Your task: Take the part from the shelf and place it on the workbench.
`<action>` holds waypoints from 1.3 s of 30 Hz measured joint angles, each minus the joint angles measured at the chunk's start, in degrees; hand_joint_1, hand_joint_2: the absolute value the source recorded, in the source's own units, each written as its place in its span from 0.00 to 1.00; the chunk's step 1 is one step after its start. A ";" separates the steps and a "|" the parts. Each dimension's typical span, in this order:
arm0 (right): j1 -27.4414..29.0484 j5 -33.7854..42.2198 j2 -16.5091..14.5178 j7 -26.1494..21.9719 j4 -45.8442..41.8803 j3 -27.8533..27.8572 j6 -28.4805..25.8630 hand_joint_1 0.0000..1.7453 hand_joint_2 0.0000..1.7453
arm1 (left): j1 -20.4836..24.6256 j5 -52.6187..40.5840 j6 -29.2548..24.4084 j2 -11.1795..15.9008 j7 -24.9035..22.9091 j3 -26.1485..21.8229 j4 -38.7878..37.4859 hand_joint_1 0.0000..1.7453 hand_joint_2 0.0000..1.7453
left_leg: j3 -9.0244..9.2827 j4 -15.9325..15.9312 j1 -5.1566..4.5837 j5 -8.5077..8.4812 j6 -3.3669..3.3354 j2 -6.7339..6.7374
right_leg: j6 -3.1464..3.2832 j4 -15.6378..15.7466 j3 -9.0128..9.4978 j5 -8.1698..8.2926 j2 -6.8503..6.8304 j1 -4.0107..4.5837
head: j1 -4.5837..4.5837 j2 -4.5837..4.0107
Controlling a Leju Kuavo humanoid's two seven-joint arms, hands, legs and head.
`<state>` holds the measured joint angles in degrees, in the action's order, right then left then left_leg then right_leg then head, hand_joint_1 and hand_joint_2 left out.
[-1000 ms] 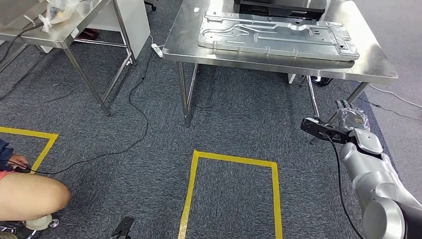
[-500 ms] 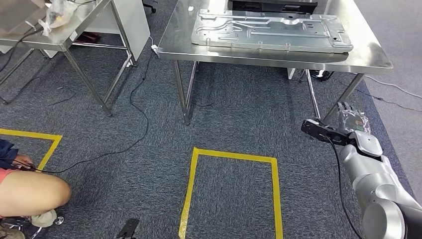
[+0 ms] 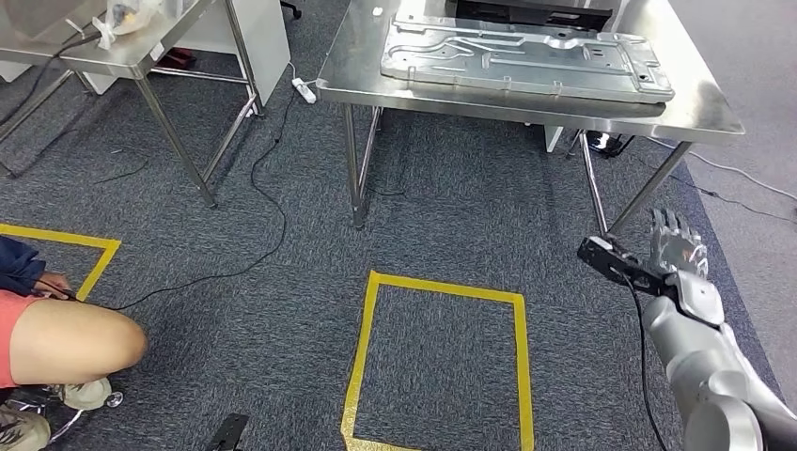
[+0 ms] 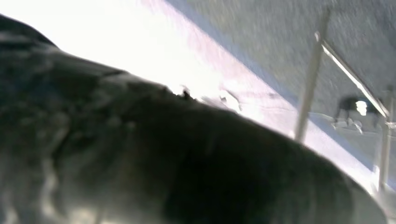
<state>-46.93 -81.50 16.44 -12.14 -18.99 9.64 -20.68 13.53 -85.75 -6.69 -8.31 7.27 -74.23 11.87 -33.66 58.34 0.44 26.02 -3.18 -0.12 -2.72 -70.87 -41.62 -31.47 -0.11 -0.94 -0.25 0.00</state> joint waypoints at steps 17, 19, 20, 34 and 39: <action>20.06 3.58 -4.12 1.74 1.58 9.27 -8.47 0.00 0.00 | -2.17 1.66 -0.66 0.70 2.48 -3.38 0.00 0.00 0.00 | -6.54 15.40 -0.10 8.70 3.38 0.02 | 3.83 13.25 7.04 6.46 -0.41 0.40 | 0.10 0.00; 21.78 4.03 -4.63 1.54 1.82 10.01 -8.68 0.00 0.00 | -2.48 1.98 -0.78 0.88 2.68 -3.77 0.00 0.00 0.00 | -2.93 11.18 -0.06 6.78 3.39 0.03 | 3.61 12.79 6.23 6.80 -0.44 0.38 | 0.10 0.00; 22.55 4.25 -4.87 1.45 1.94 10.42 -8.71 0.00 0.00 | -2.56 2.14 -0.82 1.03 2.85 -3.96 0.00 0.00 0.00 | -0.24 6.92 -0.05 5.67 3.22 -0.02 | 3.47 12.41 5.83 6.92 -0.43 0.36 | 0.11 0.00; 35.01 14.72 -8.62 -2.14 4.05 24.93 -7.07 0.00 0.00 | -3.39 5.71 -1.38 1.49 4.44 -8.29 0.00 0.00 0.00 | 0.96 -0.51 -0.15 0.89 0.06 0.07 | 0.27 -0.78 2.68 -1.05 -0.01 0.01 | -0.02 0.00; 38.02 17.81 -11.78 0.02 4.75 30.10 -3.17 0.00 0.00 | -3.51 4.90 -8.11 -3.61 3.21 -8.50 -0.06 0.00 0.00 | 0.57 0.04 -0.50 0.73 1.12 0.23 | 1.83 12.54 10.78 2.22 -0.04 0.62 | 0.03 0.00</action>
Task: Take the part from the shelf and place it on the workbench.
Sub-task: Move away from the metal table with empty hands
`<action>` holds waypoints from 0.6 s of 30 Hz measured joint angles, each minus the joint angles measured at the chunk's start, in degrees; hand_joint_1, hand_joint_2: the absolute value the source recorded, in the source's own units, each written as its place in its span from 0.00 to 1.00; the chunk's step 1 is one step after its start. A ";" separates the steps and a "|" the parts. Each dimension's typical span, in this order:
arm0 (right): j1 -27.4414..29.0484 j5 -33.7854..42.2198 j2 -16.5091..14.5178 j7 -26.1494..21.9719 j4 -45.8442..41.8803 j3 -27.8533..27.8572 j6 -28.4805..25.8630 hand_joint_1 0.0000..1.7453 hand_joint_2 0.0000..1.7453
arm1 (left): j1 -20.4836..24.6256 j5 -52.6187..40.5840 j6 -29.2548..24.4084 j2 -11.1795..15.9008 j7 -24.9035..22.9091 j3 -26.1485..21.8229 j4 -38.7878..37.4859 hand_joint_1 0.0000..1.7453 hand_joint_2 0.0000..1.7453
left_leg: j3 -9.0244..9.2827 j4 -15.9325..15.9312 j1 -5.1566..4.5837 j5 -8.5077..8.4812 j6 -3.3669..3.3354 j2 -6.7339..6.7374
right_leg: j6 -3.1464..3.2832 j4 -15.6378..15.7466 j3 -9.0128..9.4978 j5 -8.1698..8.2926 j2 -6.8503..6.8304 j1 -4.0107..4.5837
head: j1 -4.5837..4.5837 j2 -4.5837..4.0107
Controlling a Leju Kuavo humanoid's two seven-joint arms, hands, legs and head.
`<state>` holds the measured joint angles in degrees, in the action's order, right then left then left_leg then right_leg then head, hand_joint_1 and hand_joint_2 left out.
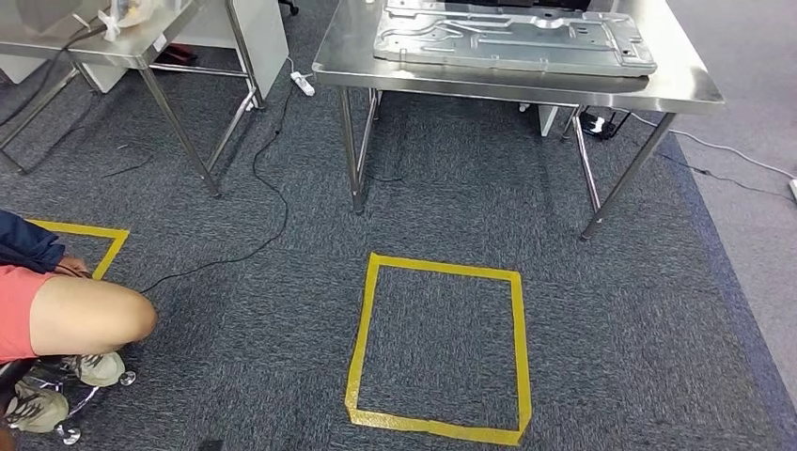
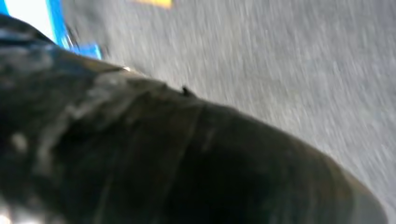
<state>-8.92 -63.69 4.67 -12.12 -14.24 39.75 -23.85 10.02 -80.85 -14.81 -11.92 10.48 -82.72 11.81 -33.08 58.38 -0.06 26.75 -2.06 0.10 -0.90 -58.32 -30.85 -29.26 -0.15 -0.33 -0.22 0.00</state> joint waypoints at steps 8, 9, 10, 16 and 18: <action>2.19 7.71 -6.49 -2.12 0.50 8.12 5.89 0.00 0.00 | -0.31 2.20 -4.24 -5.17 0.18 -0.87 -0.38 0.00 0.00 | -5.94 15.41 0.40 9.06 1.93 -0.05 | 2.34 0.83 -0.85 1.68 0.00 -0.21 | 0.04 0.00; 2.40 8.81 -7.08 -2.97 0.54 9.11 6.27 0.00 0.00 | -0.36 2.61 -4.85 -5.30 0.08 -1.14 -0.38 0.00 0.00 | -5.76 15.90 0.41 8.82 1.95 -0.05 | 2.33 0.67 -0.99 1.70 0.04 -0.18 | 0.04 0.00; 2.57 9.84 -7.64 -3.69 0.58 10.03 6.71 0.00 0.00 | -0.41 2.99 -5.49 -5.44 0.08 -1.38 -0.38 0.00 0.00 | -4.40 13.91 0.41 7.50 1.89 -0.04 | 2.29 0.47 -1.08 1.70 0.09 -0.18 | 0.05 0.00; 2.69 9.47 -12.77 -0.21 0.91 13.75 3.00 0.00 0.00 | -0.18 4.76 -8.21 -6.37 0.50 -2.67 -0.38 0.00 0.00 | 2.81 -0.09 0.22 2.66 0.77 -0.15 | 1.08 -0.64 -1.68 1.65 0.19 0.24 | -0.01 0.00; 2.66 8.35 -15.72 1.90 1.02 13.93 -1.05 0.00 0.00 | -0.19 5.09 -8.67 -6.60 0.45 -2.93 -0.38 0.00 0.00 | 2.85 -0.47 0.46 2.18 0.16 0.03 | 0.54 -1.14 -1.92 1.17 0.26 0.24 | -0.03 0.00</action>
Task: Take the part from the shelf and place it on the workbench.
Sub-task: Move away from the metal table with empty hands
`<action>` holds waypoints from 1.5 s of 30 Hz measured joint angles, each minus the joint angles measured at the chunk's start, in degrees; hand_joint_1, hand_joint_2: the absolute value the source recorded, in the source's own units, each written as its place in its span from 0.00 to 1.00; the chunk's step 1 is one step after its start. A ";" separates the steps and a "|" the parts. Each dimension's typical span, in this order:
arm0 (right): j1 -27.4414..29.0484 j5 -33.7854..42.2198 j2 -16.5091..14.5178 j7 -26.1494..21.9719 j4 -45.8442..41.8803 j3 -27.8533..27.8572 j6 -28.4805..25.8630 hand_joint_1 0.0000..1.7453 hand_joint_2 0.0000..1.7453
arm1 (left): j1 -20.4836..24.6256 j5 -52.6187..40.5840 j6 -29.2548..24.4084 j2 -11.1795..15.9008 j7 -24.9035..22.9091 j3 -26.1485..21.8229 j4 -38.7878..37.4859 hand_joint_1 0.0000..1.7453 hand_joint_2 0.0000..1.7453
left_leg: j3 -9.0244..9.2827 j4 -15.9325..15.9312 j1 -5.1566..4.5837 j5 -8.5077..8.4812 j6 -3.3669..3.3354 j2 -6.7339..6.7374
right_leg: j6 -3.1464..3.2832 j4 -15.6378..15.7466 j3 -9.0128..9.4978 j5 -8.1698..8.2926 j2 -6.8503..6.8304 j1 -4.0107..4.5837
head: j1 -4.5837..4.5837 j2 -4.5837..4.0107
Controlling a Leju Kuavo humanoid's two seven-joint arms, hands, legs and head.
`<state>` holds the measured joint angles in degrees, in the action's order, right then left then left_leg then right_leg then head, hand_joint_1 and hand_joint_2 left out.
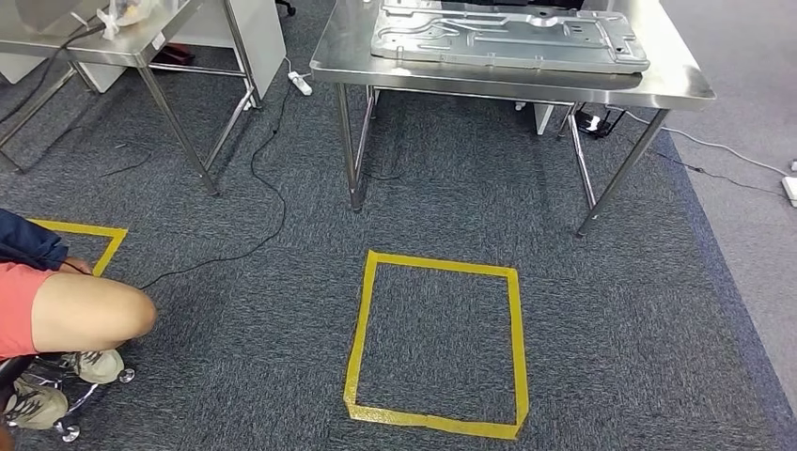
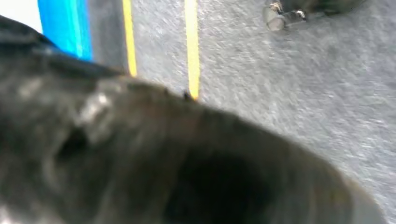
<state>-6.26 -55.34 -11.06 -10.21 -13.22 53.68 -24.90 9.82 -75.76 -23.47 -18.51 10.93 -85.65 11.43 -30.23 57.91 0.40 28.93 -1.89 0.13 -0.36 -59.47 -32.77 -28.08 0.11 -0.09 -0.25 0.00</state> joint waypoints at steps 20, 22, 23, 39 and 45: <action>-0.12 -2.49 -4.77 3.84 0.89 0.19 2.81 0.00 0.00 | 0.15 3.00 -0.80 -0.29 3.21 -1.58 0.00 0.00 0.00 | -7.17 14.27 0.15 7.06 2.12 0.22 | 1.86 1.30 0.98 0.15 -0.31 -0.49 | 0.07 0.00; -0.11 -2.66 -4.77 3.82 0.89 0.18 2.90 0.00 0.00 | 0.05 3.21 -0.34 -0.28 2.52 -1.92 0.00 0.00 0.00 | -7.63 15.80 0.17 6.51 2.14 0.23 | 1.88 1.02 0.76 0.17 -0.29 -0.43 | 0.07 0.00; -0.11 -2.72 -4.77 3.79 0.89 0.18 2.94 0.00 0.00 | 0.04 3.22 -0.18 -0.28 2.28 -2.08 0.00 0.00 0.00 | -6.24 13.18 0.18 4.72 2.04 0.23 | 1.85 0.87 0.72 0.15 -0.24 -0.43 | 0.08 0.00; 0.45 -4.49 5.57 4.32 0.60 0.22 18.12 0.00 0.00 | -0.46 -6.22 6.70 -0.80 -0.61 2.83 0.00 0.00 0.00 | -0.94 -0.01 0.09 -0.96 -0.91 0.32 | -1.26 -8.74 -3.05 -3.34 -0.11 -0.62 | -0.03 0.00; 0.51 -1.70 7.81 2.79 0.30 1.93 19.20 0.00 0.00 | -0.32 -3.45 12.05 2.22 -2.05 3.56 0.02 0.00 0.00 | -1.03 0.18 -0.05 -0.79 0.67 0.45 | 0.41 1.33 1.44 -0.12 -0.11 0.01 | -0.01 0.00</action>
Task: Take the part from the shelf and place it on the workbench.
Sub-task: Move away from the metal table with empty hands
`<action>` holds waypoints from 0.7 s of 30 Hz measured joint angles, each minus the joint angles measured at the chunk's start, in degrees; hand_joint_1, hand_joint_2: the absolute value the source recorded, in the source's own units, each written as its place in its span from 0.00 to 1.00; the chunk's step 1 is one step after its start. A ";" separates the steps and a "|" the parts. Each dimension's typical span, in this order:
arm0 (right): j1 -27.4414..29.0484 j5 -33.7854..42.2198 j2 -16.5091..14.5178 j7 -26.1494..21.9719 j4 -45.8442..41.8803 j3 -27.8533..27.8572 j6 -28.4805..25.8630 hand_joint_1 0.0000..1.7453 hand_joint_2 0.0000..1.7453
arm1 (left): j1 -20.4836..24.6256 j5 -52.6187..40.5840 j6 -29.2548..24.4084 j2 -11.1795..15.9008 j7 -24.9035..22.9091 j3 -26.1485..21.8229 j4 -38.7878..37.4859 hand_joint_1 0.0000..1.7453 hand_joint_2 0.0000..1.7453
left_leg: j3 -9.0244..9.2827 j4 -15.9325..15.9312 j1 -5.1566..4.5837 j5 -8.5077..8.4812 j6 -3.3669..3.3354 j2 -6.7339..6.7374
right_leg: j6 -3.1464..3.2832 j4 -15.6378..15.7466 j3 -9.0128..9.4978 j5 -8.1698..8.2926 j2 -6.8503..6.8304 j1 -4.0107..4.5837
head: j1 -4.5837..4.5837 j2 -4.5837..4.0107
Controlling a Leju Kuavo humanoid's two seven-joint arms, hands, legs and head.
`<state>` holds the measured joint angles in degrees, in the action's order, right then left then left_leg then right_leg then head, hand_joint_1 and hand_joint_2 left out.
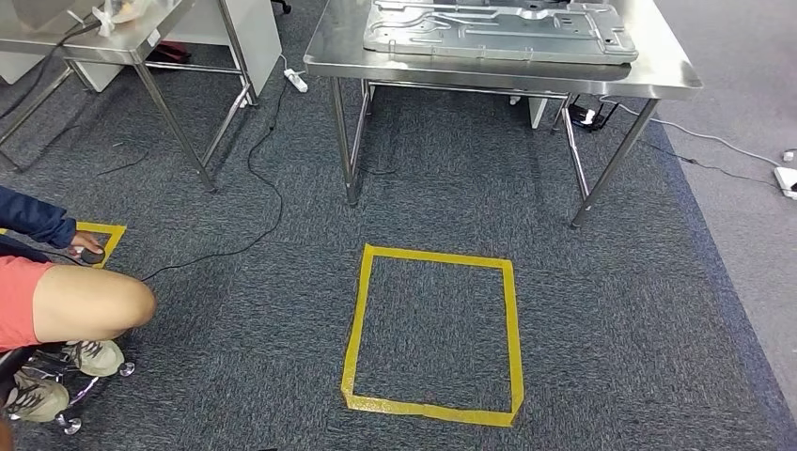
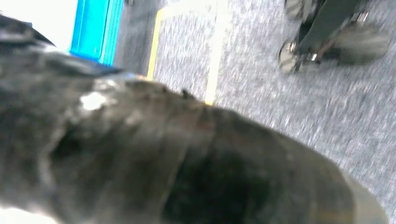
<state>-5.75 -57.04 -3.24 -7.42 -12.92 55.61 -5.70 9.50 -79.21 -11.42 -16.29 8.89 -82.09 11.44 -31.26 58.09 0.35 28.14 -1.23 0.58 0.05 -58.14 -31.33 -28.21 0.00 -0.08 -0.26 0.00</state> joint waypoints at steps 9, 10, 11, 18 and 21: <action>0.07 0.58 0.21 -1.02 0.00 2.56 2.37 0.00 0.00 | 0.02 -0.23 2.83 7.48 -2.68 0.84 0.45 0.00 0.00 | -4.11 10.51 0.23 4.06 1.18 -0.52 | 1.53 0.09 -0.16 0.42 0.63 -0.09 | 0.14 0.00; 0.01 0.57 0.21 -1.06 0.00 2.69 2.44 0.00 0.00 | 0.03 -0.41 2.70 7.76 -2.84 1.03 0.46 0.00 0.00 | -2.01 6.39 0.24 2.43 0.98 -1.21 | 1.43 -0.07 -0.19 0.35 0.95 -0.11 | 0.13 0.00; -0.08 0.57 0.20 -1.09 0.00 2.78 2.52 0.00 0.00 | 0.05 -0.64 2.61 7.95 -3.06 1.19 0.46 0.00 0.00 | -0.33 2.93 0.20 1.28 0.80 -1.94 | 1.26 -0.32 -0.34 0.29 1.25 -0.06 | 0.12 0.00; -0.13 0.38 0.47 -1.10 -0.01 3.31 3.04 0.00 0.00 | 0.18 -1.57 2.46 8.63 -4.42 2.18 0.46 0.00 0.00 | 1.13 -1.10 0.54 -0.06 -1.04 -0.60 | -0.68 -4.01 -2.57 -1.79 1.66 -0.08 | 0.01 0.00; -0.11 0.10 0.49 -1.03 0.01 3.37 3.05 0.00 0.00 | 0.07 -1.38 3.14 8.82 -3.54 2.23 0.47 0.00 0.00 | 0.91 -1.12 0.51 -0.09 -1.41 0.80 | -1.38 -14.23 -7.49 -6.57 0.69 -0.67 | -0.04 0.00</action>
<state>-5.86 -56.94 -2.75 -8.45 -12.91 58.98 -2.66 9.57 -80.59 -8.28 -7.47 5.34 -79.85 11.91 -30.35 56.97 0.86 28.05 -2.63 1.37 -1.33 -72.37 -38.82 -34.78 0.69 -0.76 -0.30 0.00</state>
